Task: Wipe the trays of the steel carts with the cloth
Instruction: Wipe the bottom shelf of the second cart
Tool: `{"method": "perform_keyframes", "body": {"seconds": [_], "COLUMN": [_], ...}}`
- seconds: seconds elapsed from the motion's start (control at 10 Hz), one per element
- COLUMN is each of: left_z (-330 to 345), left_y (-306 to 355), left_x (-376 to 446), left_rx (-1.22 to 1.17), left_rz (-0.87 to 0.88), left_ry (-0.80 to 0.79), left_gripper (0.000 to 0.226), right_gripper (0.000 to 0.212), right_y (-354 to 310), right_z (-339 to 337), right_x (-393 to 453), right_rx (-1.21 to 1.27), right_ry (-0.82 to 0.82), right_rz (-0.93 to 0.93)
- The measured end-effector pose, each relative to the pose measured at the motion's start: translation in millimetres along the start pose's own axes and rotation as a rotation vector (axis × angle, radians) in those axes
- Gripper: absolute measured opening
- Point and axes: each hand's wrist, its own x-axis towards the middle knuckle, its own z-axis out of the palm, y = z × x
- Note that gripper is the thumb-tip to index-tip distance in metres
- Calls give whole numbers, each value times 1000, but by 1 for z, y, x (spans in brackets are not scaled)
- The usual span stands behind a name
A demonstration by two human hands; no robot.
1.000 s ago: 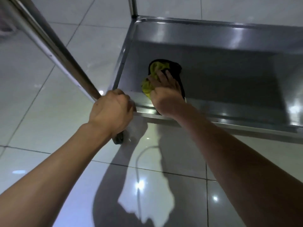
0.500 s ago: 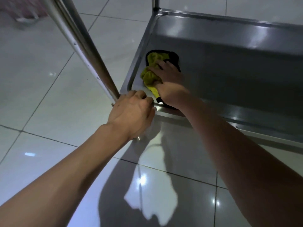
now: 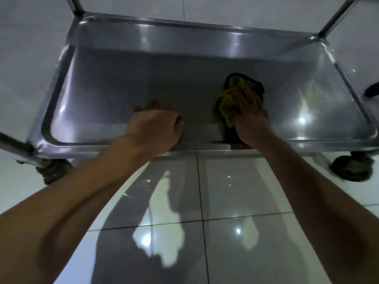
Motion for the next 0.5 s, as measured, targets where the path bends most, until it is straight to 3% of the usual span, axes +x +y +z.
{"method": "perform_keyframes", "body": {"seconds": [0.2,0.4,0.5], "left_z": [11,9,1], "left_y": [18,-4,-40], "left_x": [5,3,-1], "left_rx": [-66,-141,-102], "left_rz": [2,56,-9], "left_ry": [-25,-62,-38], "left_gripper": [29,33,34], "right_gripper": [57,52,54], "right_y": [67,41,23], "right_z": [-6,-3,0], "right_x": [-22,-12,8], "right_rx": [16,215,236], "right_ry": [-39,54,40], "right_rz": [233,335,313]}}
